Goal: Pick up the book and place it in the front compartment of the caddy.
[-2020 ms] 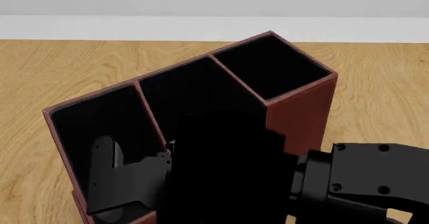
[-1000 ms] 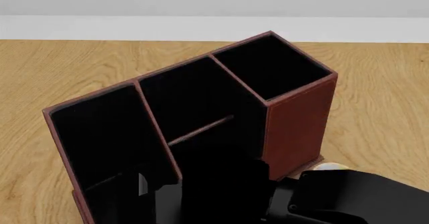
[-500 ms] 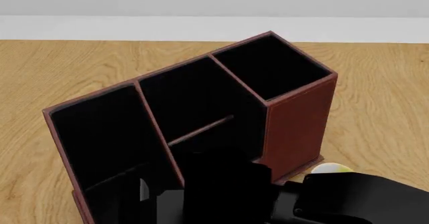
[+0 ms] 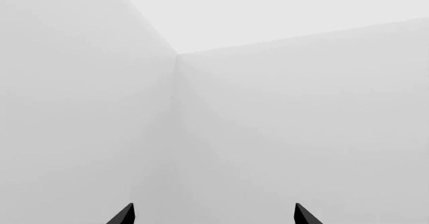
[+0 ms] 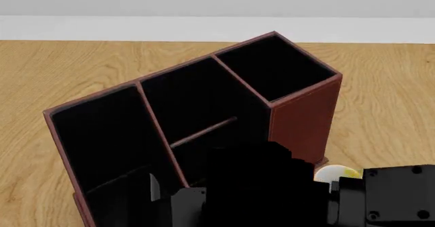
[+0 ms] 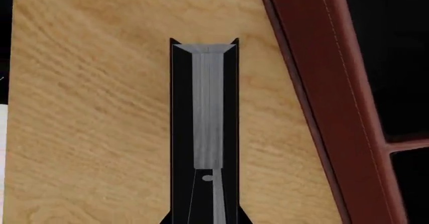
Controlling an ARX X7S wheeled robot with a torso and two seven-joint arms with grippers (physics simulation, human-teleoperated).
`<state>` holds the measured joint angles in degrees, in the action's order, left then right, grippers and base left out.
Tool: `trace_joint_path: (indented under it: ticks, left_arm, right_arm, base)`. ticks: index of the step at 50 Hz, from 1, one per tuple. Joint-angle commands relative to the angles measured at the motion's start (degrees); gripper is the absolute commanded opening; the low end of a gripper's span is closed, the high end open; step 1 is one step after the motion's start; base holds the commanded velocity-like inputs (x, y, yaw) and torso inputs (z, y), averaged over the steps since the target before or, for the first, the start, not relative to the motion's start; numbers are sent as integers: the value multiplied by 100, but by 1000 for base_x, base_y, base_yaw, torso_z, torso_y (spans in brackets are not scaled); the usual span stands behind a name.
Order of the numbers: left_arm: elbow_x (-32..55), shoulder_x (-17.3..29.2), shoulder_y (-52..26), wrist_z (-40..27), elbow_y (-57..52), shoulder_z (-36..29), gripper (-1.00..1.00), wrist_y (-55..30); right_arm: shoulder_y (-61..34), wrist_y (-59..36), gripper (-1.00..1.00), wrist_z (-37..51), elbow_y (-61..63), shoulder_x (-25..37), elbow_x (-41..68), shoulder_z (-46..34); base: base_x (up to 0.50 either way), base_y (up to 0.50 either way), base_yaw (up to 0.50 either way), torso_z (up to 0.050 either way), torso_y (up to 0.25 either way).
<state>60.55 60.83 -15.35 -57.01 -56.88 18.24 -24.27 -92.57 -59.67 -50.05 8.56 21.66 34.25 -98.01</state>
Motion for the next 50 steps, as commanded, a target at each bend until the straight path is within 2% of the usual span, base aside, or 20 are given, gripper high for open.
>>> trace_joint_path:
  ticks: [1, 13, 28, 36, 50]
  left_arm:
    - [78, 93, -180, -84, 4, -125, 100, -21]
    - [86, 109, -441, -108, 43, -364, 100, -12]
    - [158, 154, -473, -151, 6, -323, 100, 34]
    - [225, 207, -425, -181, -27, -232, 100, 53]
    - [214, 221, -645, -220, 11, -458, 100, 51]
  right_arm:
    - [-478, -251, -100, 9, 710, 448, 106, 212]
    - [-1177, -443, -100, -168, 1230, 832, 203, 389]
    - [-1840, 712, -100, -457, 1570, 1339, -673, 96]
    - [-2166, 814, -100, -749, 1536, 1392, -714, 109]
    - [-3003, 763, -100, -1491, 1630, 1585, -701, 119]
  base:
    - [0, 0, 0, 0, 0]
    - [0, 0, 0, 0, 1]
    - [0, 0, 0, 0, 1]
    - [0, 0, 0, 0, 1]
    - [0, 0, 0, 0, 1]
